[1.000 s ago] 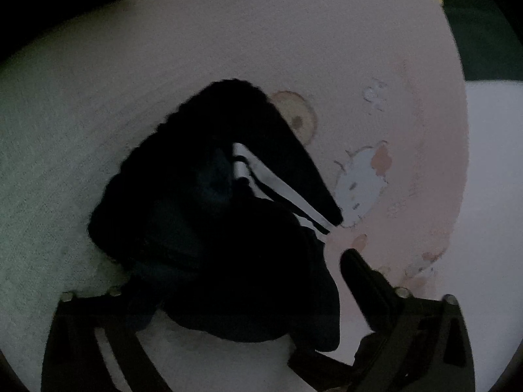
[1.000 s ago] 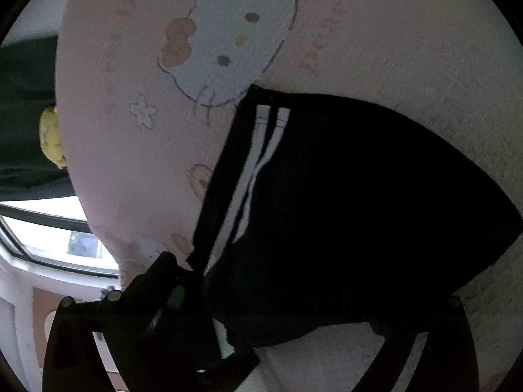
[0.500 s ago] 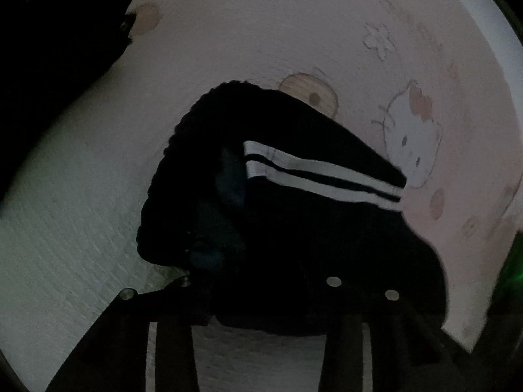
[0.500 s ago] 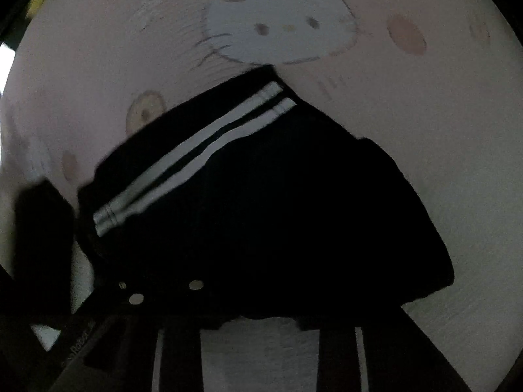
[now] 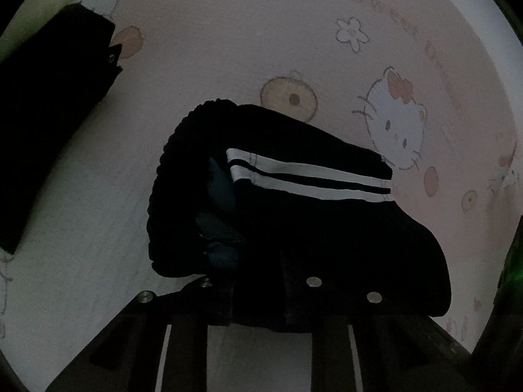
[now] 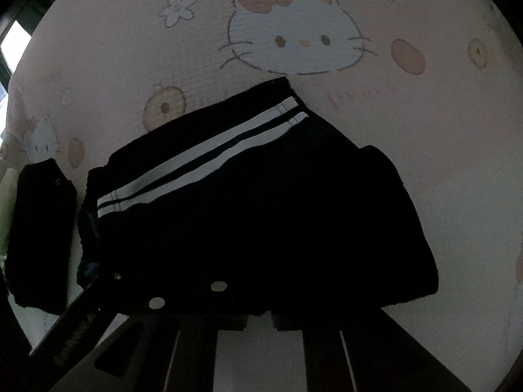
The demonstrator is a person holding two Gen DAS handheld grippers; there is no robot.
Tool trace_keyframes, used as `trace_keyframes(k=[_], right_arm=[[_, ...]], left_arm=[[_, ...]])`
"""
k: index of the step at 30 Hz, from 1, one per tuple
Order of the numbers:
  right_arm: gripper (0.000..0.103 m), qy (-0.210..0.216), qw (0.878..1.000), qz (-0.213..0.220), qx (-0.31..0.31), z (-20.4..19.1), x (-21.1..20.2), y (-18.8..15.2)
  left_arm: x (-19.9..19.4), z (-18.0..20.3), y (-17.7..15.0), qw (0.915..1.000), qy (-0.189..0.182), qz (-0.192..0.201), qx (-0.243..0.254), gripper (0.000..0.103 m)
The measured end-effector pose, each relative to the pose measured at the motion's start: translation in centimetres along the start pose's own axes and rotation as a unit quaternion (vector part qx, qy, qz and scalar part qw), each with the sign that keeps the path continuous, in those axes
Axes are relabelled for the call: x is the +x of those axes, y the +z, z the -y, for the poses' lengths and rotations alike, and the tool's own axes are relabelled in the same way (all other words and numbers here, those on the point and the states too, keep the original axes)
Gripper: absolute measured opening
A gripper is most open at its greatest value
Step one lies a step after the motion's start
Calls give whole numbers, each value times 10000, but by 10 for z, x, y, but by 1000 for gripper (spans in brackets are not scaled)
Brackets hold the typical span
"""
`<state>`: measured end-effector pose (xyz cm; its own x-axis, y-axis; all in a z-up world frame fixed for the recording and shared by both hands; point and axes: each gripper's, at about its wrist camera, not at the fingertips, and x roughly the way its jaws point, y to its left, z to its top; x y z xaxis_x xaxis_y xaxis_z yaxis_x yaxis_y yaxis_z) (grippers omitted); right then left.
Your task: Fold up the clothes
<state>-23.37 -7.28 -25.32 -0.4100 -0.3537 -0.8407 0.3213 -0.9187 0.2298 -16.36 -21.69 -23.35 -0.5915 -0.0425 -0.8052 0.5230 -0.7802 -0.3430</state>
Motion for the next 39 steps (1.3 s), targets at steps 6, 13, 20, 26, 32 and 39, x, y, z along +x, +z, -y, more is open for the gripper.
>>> trace_keyframes(k=[6, 13, 20, 26, 32, 39], right_arm=[[7, -106, 9999, -118, -6, -7, -20, -28], [7, -210, 9989, -243, 341, -17, -50, -83], [7, -290, 9987, -276, 325, -38, -80, -120], [7, -309, 9984, -447, 137, -60, -100, -152], [7, -379, 9975, -594, 63, -77, -105, -174], [7, -453, 9970, -614, -118, -87, -112, -190]], left_arm=[[-28, -11, -19, 9995, -119, -282, 15, 18], [-61, -36, -38, 9976, -378, -581, 22, 18], [-96, -61, -70, 9959, -354, -692, 455, 18], [-114, -88, -84, 9950, -381, -853, 345, 18], [-129, -107, -95, 9938, -460, -898, 458, 18], [-135, -123, -109, 9929, -564, -859, 592, 18]])
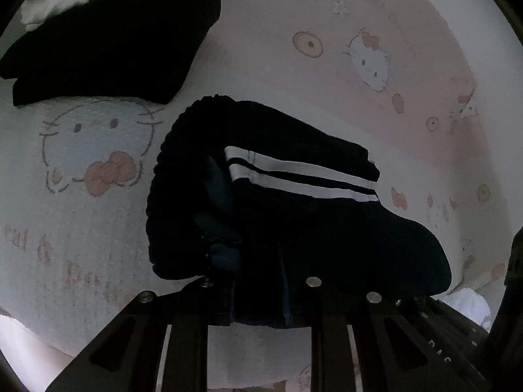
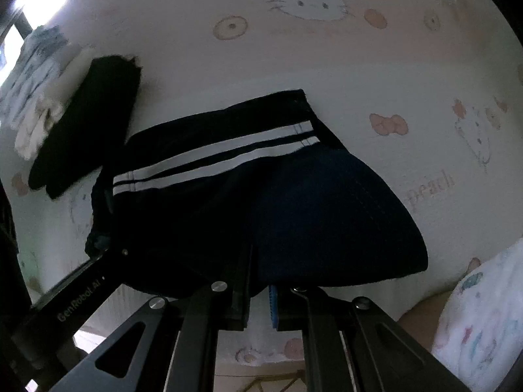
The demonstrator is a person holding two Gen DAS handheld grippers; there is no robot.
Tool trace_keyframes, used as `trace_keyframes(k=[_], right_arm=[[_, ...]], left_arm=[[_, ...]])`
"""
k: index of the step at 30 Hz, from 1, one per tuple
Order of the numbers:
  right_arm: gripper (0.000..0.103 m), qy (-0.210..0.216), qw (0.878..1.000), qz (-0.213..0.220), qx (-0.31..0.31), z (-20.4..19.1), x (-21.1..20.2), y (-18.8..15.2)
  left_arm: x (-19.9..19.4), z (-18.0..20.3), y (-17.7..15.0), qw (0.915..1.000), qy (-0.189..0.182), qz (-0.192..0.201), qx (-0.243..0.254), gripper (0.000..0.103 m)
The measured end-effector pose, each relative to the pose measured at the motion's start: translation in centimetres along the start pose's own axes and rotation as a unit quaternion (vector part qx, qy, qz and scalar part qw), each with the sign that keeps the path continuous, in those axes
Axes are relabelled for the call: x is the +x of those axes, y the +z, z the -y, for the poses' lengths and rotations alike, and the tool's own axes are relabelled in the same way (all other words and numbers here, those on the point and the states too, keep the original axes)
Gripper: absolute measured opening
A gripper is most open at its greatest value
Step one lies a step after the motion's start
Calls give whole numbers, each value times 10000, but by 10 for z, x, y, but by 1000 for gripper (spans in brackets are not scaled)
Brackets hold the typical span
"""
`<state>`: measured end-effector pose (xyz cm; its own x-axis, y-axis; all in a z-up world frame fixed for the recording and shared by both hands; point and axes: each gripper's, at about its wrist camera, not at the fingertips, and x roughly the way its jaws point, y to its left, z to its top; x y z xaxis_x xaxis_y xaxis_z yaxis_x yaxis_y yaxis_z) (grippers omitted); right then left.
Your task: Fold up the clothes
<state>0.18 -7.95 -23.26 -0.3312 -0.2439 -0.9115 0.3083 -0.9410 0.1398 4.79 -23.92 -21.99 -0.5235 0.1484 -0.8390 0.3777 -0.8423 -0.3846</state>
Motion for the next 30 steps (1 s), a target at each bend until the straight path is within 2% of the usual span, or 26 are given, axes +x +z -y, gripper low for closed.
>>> trace_keyframes(k=[6, 11, 17, 18, 19, 21, 23, 26, 28, 30], right_arm=[[7, -176, 9996, -70, -208, -6, -8, -14], [7, -276, 9980, -18, -560, -13, -11, -11], [8, -254, 9959, 95, -860, -16, -16, -8], [18, -264, 9956, 92, -891, -16, -17, -7], [41, -288, 9953, 115, -920, -16, -19, -7], [68, -336, 9945, 161, -979, -16, -22, -7], [68, -382, 9936, 222, -1044, -16, -26, -8], [69, -366, 9924, 214, -1151, -15, -33, -9], [69, -357, 9917, 272, -1204, -14, -40, -11], [70, -352, 9906, 305, -1284, -15, -43, -11]], left_arm=[[-6, -4, -6, 9998, -19, 86, 177, 18], [-8, -6, -8, 9988, 61, 188, 456, 18], [-15, -9, -9, 9983, -152, 306, 476, 19], [-15, -10, -9, 9986, -173, 246, 436, 20], [-14, -11, -8, 9990, -175, 148, 391, 24], [-11, -13, -7, 9994, -147, -92, 294, 34], [-12, -18, -9, 9994, -70, -292, 175, 52], [-18, -23, -12, 9993, -73, -349, 90, 63], [-26, -18, -14, 9993, 189, -183, 254, 72], [-35, -11, -15, 9983, 420, -11, 416, 72]])
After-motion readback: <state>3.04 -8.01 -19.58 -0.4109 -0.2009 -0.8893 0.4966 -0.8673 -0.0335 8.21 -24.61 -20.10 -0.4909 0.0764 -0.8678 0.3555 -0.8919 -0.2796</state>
